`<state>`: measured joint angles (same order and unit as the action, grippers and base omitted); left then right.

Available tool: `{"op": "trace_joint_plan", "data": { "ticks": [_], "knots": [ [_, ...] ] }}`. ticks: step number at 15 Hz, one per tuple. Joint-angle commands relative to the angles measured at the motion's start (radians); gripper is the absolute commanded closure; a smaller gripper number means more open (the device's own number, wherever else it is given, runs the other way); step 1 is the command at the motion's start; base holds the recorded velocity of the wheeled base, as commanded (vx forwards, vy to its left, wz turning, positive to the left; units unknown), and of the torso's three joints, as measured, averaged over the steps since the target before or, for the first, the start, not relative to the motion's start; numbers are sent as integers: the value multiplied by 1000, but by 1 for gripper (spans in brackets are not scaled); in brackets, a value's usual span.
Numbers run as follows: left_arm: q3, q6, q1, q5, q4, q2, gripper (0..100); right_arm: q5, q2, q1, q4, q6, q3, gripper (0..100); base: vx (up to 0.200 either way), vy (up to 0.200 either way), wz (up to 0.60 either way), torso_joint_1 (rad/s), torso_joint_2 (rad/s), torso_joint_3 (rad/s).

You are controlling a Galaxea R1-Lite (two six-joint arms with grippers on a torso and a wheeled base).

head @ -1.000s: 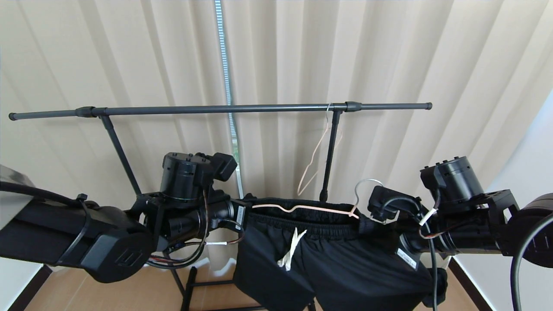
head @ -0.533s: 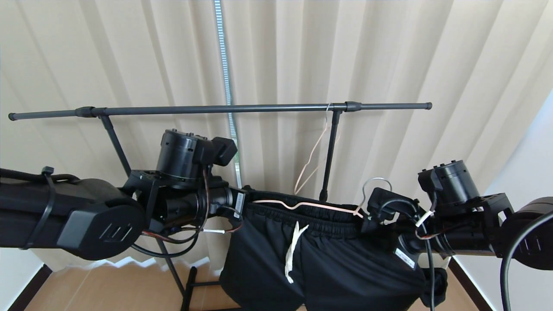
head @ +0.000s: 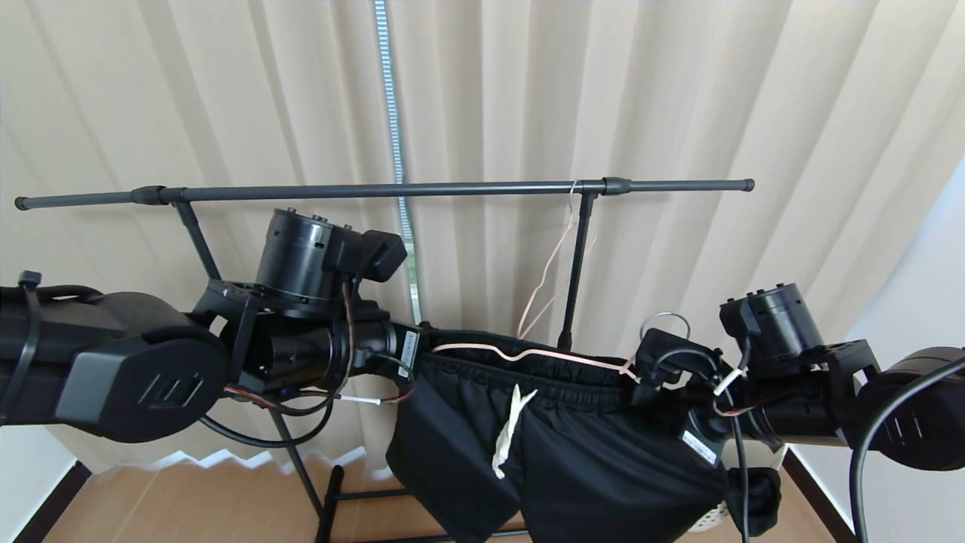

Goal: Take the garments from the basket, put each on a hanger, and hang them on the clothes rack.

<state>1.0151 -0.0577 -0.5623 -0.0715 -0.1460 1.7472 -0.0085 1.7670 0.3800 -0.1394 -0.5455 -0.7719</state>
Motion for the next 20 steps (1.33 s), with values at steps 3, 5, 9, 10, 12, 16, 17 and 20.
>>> {"op": "trace_joint_plan", "data": {
  "ticks": [3,5,9,10,12,16,17,20],
  "knots": [
    [51,-1,-94,-4,45,48,100,-36,34,19,-23,3,8,100,0,0,0,0,0,0],
    [57,-1,-129,-24,45,80,100,-39,32,25,-37,18,8,100,0,0,0,0,0,0],
    [65,-2,-157,-53,45,118,100,-146,25,77,-45,55,11,100,0,0,0,0,0,0],
    [65,-2,-157,-53,45,118,100,-146,25,77,-45,55,11,100,0,0,0,0,0,0],
    [77,-5,-177,-53,45,121,100,-242,32,134,-89,88,37,100,0,0,0,0,0,0],
    [99,-34,-199,-53,65,123,100,-292,60,163,-186,88,82,100,0,0,0,0,0,0],
    [109,-34,-200,-53,65,123,100,-294,72,168,-187,88,83,100,0,0,0,0,0,0],
    [122,-50,-214,-51,66,121,100,-303,84,178,-189,88,83,100,0,0,0,0,0,0]
  ]
}}
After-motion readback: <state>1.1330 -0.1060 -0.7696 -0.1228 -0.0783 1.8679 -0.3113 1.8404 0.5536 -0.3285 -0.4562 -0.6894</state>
